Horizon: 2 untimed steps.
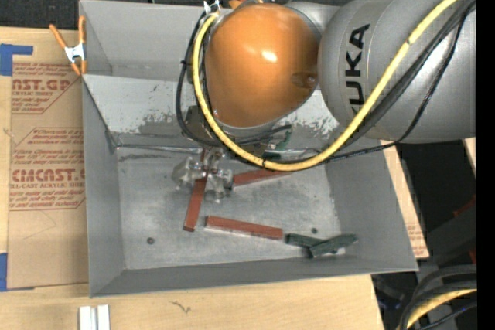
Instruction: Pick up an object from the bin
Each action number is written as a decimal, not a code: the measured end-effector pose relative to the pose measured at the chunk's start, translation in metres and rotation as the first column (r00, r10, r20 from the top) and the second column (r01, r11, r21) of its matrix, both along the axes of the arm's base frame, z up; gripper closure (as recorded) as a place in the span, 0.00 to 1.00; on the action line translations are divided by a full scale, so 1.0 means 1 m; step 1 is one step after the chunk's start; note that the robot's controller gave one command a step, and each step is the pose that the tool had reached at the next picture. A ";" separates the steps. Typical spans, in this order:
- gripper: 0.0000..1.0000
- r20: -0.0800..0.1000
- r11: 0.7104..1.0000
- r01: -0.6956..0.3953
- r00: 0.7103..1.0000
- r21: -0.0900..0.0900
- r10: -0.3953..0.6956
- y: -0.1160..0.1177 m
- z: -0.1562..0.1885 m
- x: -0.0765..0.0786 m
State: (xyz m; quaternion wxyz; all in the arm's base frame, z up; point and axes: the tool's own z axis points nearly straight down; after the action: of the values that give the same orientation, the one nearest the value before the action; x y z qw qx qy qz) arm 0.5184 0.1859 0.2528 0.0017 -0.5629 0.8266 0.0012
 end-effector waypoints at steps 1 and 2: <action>1.00 0.000 1.000 0.000 1.000 0.000 0.000 0.000 0.000 0.000; 1.00 0.000 1.000 0.000 1.000 0.000 0.000 0.000 0.000 0.000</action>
Offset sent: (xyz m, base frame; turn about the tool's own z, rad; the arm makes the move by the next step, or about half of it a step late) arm 0.0000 0.0000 0.0000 0.0000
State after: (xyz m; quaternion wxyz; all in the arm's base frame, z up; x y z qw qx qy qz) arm 0.5184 0.1858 0.2526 0.0015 -0.5628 0.8266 0.0014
